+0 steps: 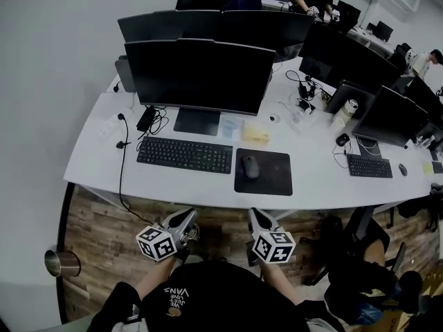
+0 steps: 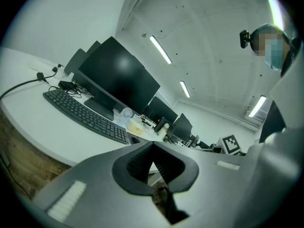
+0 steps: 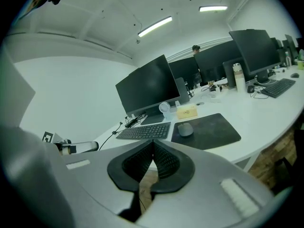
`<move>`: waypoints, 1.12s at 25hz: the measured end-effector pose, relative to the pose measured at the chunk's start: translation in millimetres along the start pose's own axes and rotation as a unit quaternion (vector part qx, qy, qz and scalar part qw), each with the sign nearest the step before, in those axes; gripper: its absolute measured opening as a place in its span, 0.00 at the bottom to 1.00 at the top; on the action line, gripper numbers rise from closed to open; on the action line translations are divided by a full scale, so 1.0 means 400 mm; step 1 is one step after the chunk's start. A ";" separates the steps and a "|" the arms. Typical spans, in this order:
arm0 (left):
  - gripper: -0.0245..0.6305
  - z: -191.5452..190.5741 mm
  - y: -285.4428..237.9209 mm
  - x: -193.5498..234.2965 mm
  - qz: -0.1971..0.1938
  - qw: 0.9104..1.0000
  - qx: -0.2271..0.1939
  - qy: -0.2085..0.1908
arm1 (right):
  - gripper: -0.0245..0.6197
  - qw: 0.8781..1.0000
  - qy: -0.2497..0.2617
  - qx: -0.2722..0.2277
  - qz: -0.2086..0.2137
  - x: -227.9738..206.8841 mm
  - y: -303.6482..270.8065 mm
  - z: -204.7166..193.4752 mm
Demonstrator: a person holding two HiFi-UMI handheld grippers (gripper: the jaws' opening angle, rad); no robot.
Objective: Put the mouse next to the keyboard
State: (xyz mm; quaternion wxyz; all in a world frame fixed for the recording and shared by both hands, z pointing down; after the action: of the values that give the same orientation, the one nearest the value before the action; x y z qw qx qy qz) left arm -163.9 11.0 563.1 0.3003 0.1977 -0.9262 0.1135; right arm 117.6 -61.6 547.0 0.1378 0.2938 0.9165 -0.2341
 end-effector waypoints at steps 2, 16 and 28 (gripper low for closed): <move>0.04 -0.013 0.006 -0.012 0.001 1.000 -0.001 0.001 | 0.05 1.000 0.000 0.008 0.004 0.002 0.014 -0.015; 0.04 -0.088 0.026 -0.067 0.000 1.000 0.006 0.004 | 0.04 1.000 0.016 0.022 0.013 -0.005 0.104 -0.057; 0.04 -0.081 0.015 -0.083 -0.009 1.000 0.008 -0.008 | 0.04 1.000 0.017 0.016 0.008 -0.015 0.118 -0.053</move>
State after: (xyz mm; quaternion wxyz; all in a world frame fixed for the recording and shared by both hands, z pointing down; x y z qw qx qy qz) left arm -125.3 36.9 568.3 0.2924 0.2088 -0.9259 0.1166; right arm 148.3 -19.8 551.2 0.1195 0.3072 0.9123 -0.2430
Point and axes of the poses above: the fingertips, and each gripper's own axes: y backward along the fingers, x to its left, z out of its top, the point moved 9 cm from there along y, backward along the fingers, and after that the axes turned 5 degrees about -x, right-handed, at the moved point
